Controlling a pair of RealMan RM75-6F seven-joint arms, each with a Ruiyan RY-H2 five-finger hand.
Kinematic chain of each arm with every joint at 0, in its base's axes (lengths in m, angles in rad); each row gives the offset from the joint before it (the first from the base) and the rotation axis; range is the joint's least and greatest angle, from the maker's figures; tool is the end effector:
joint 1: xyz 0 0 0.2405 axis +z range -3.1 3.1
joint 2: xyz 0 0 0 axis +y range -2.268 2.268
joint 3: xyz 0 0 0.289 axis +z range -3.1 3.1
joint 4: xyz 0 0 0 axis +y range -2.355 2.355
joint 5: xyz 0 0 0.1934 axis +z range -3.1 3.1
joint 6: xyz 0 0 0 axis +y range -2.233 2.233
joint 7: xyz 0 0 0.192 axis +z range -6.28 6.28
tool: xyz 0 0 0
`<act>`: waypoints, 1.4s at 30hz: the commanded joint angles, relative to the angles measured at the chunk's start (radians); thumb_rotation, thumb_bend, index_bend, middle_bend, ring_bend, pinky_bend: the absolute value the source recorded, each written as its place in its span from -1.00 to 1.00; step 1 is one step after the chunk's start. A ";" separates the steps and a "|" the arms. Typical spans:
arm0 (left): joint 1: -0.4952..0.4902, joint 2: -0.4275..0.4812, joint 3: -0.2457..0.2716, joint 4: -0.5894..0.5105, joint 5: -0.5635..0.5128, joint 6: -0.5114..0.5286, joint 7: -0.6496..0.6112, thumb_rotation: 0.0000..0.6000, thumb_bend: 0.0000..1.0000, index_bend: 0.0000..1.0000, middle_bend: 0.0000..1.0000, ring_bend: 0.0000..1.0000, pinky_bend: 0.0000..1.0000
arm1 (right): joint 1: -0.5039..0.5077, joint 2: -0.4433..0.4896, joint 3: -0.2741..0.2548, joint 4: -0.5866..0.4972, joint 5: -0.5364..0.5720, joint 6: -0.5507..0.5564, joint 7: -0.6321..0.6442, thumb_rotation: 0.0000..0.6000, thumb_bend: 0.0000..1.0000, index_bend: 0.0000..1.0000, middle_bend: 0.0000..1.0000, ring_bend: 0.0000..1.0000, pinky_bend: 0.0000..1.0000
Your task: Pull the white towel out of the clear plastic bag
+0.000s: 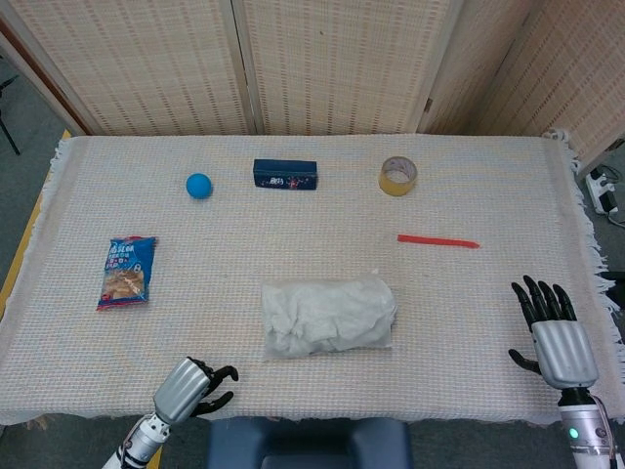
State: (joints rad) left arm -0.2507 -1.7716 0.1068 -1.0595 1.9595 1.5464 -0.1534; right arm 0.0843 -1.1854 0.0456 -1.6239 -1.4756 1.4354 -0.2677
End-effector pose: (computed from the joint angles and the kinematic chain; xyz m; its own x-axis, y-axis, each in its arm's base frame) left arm -0.2241 0.2168 -0.0454 0.2174 0.1286 0.9676 0.7822 -0.6159 -0.0939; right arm -0.3351 -0.2282 0.1559 0.5585 -0.0637 0.8270 -0.8288 -0.0041 0.5595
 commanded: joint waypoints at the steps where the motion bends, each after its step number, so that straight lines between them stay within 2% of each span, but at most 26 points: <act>1: -0.011 -0.012 -0.005 0.006 -0.011 -0.014 0.004 1.00 -0.36 -0.12 1.00 1.00 1.00 | 0.001 -0.001 0.001 0.001 0.004 -0.003 -0.002 1.00 -0.90 -1.00 -1.00 -1.00 -1.00; 8: -0.049 -0.085 -0.023 0.075 -0.057 -0.077 0.028 1.00 -0.47 -0.19 1.00 1.00 1.00 | 0.007 -0.006 0.007 0.001 0.028 -0.016 -0.019 1.00 -0.90 -1.00 -1.00 -1.00 -1.00; 13: -0.064 -0.149 -0.035 0.151 -0.074 -0.056 0.007 1.00 -0.55 -0.11 1.00 1.00 1.00 | 0.013 -0.010 0.010 0.001 0.046 -0.032 -0.032 1.00 -0.90 -1.00 -1.00 -1.00 -1.00; 19: -0.076 -0.229 -0.047 0.227 -0.087 -0.018 -0.001 1.00 -0.55 -0.01 1.00 1.00 1.00 | 0.018 -0.004 0.012 -0.005 0.061 -0.045 -0.031 1.00 -0.90 -1.00 -1.00 -1.00 -1.00; 25: -0.091 -0.297 -0.050 0.305 -0.097 0.006 -0.005 1.00 -0.52 -0.03 1.00 1.00 1.00 | 0.018 0.009 0.011 -0.014 0.068 -0.050 -0.017 1.00 -0.90 -1.00 -1.00 -1.00 -1.00; 42: -0.134 -0.401 -0.051 0.454 -0.143 0.010 -0.016 1.00 -0.46 -0.04 1.00 1.00 1.00 | 0.024 0.032 0.006 -0.029 0.074 -0.066 0.007 1.00 -0.90 -1.00 -1.00 -1.00 -1.00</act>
State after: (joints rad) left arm -0.3811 -2.1668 0.0561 -0.6126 1.8198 1.5551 -0.1690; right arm 0.1084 -1.1539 0.0517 -1.6528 -1.4017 1.3694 -0.2609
